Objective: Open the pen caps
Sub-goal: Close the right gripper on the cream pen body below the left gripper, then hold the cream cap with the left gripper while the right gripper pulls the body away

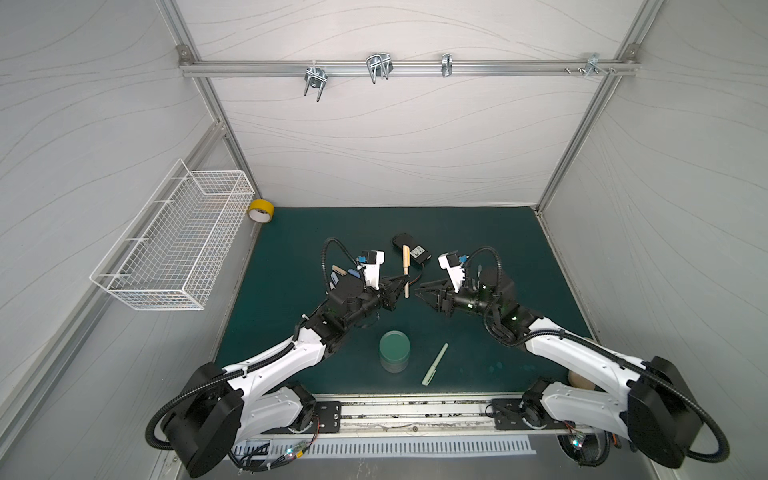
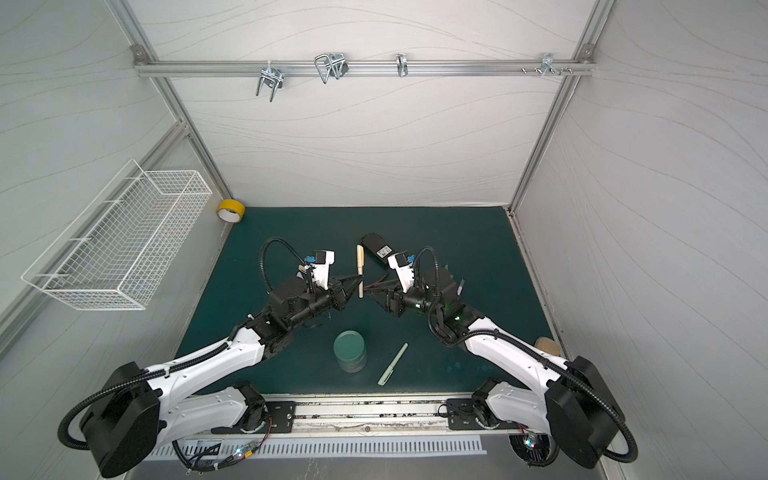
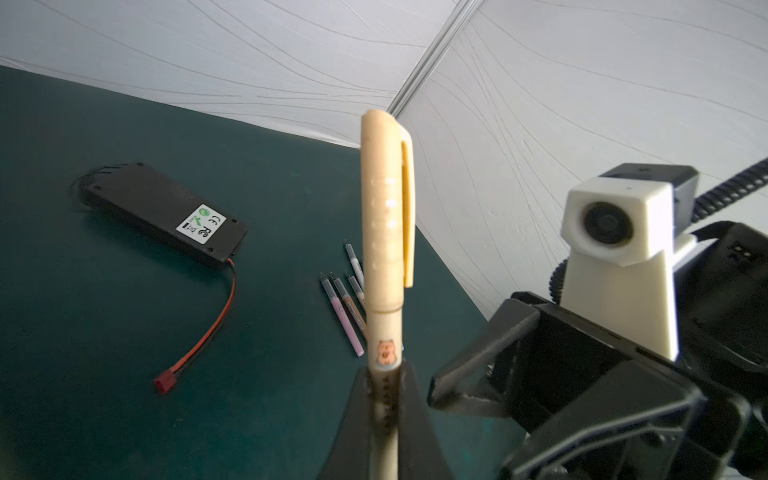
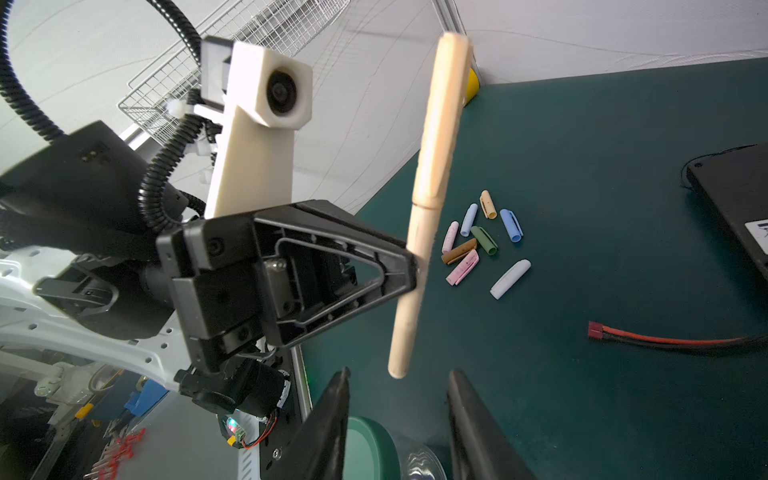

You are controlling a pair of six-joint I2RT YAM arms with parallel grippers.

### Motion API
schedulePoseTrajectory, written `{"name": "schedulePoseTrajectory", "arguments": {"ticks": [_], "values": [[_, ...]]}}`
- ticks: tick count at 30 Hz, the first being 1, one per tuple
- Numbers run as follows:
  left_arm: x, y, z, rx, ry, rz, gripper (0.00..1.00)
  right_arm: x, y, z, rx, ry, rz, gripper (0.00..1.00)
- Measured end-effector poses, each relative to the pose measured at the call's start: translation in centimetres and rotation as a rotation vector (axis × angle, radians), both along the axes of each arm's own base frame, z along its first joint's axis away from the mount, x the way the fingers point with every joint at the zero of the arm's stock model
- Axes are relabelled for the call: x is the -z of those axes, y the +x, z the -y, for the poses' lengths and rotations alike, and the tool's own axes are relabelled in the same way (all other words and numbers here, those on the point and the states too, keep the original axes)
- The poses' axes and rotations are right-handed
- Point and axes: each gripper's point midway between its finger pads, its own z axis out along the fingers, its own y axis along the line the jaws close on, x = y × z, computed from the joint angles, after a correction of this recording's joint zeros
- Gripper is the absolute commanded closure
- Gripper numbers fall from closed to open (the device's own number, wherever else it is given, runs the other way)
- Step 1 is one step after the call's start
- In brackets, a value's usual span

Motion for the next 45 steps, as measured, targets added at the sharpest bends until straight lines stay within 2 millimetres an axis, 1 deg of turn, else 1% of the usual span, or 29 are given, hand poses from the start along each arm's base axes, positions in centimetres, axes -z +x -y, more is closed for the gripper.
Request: {"name": "schedulePoseTrajectory", "arguments": {"ticks": [6, 10, 12, 16, 18, 21, 22, 23, 24, 26, 28, 30, 35, 40, 45], "values": [[-0.6, -0.6, 0.7, 0.037, -0.019, 0.018, 1.0, 0.3, -0.1, -0.5, -0.015, 0.0, -0.002, 0.63], [-1.0, -1.0, 1.1, 0.063, -0.031, 0.027, 1.0, 0.9, -0.2, -0.9, -0.031, -0.006, -0.017, 0.69], [-1.0, -1.2, 1.2, 0.072, -0.033, 0.028, 1.0, 1.1, -0.3, -1.0, -0.039, -0.006, -0.025, 0.71], [-1.0, -1.4, 1.5, 0.088, -0.033, 0.027, 1.0, 1.2, -0.3, -1.4, -0.051, 0.005, -0.031, 0.72], [-1.0, -1.5, 1.6, 0.092, -0.033, 0.027, 1.0, 1.2, -0.3, -1.5, -0.056, 0.009, -0.035, 0.74], [-0.9, -1.6, 1.7, 0.095, -0.032, 0.027, 1.0, 1.2, -0.3, -1.6, -0.064, 0.018, -0.042, 0.81], [-0.9, -1.6, 1.7, 0.096, -0.032, 0.027, 0.98, 1.1, -0.3, -1.7, -0.065, 0.022, -0.042, 0.83], [-0.9, -1.6, 1.8, 0.096, -0.032, 0.027, 0.95, 1.1, -0.3, -1.7, -0.067, 0.024, -0.041, 0.85], [-0.9, -1.6, 1.8, 0.096, -0.032, 0.029, 0.9, 1.1, -0.3, -1.8, -0.065, 0.026, -0.049, 0.88], [-1.1, -1.5, 1.8, 0.095, -0.033, 0.041, 0.74, 1.1, -0.3, -1.8, -0.065, 0.028, -0.052, 0.93], [-1.2, -1.6, 1.8, 0.094, -0.042, 0.037, 0.63, 1.1, -0.2, -1.8, -0.063, 0.027, -0.046, 0.99], [-1.0, -1.5, 1.7, 0.082, -0.039, 0.03, 0.57, 1.1, -0.2, -1.7, -0.059, 0.024, -0.04, 1.0], [-1.4, -1.5, 1.0, 0.05, -0.034, 0.034, 0.51, 1.7, 0.2, -1.5, -0.033, -0.007, -0.021, 1.0], [-2.0, -1.7, 0.5, 0.036, -0.039, 0.044, 0.49, 2.9, 0.0, -1.1, -0.037, -0.06, -0.023, 1.0], [-2.0, -1.4, 0.3, 0.032, -0.043, 0.041, 0.49, 3.1, -0.9, -1.0, -0.08, -0.082, -0.009, 1.0]]}}
